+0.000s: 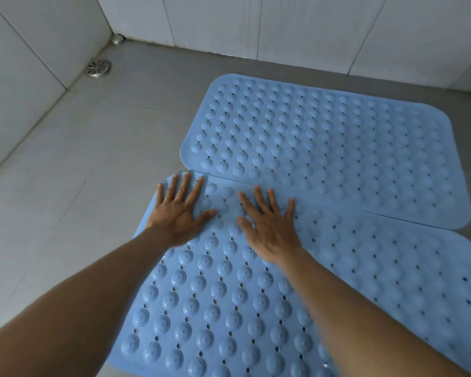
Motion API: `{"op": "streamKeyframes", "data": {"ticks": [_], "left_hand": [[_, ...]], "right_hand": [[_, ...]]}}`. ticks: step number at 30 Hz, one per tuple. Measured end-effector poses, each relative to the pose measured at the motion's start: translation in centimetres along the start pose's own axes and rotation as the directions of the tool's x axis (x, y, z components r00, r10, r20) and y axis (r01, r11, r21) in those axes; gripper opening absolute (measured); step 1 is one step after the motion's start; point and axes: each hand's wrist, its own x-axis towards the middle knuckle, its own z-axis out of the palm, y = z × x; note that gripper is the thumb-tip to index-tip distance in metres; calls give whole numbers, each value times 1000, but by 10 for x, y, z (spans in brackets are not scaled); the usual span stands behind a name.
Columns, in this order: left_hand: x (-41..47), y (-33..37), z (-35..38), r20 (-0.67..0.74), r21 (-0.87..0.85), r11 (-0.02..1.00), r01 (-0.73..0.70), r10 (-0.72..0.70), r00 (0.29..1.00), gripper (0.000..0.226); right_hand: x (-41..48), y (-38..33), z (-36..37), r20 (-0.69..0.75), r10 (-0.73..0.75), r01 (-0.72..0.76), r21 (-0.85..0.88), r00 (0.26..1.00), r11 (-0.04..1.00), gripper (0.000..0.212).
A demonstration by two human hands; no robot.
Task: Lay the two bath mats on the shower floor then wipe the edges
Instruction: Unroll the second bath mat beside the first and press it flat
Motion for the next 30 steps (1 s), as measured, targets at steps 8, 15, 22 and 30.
{"op": "streamKeyframes", "data": {"ticks": [8, 15, 22, 30], "left_hand": [[0, 41, -24, 175, 173, 979, 110, -141, 974, 75], [-33, 163, -12, -34, 22, 994, -107, 108, 994, 66], [-37, 298, 15, -7, -23, 932, -361, 361, 932, 71], [-40, 314, 27, 24, 25, 939, -343, 342, 939, 74]], "right_hand": [[-49, 49, -18, -153, 8, 14, 139, 988, 990, 55], [-127, 136, -21, -183, 321, -308, 97, 929, 946, 67], [-186, 234, -22, -168, 565, -561, 74, 808, 825, 82], [-194, 242, -6, -215, 535, -537, 56, 817, 842, 80]]}}
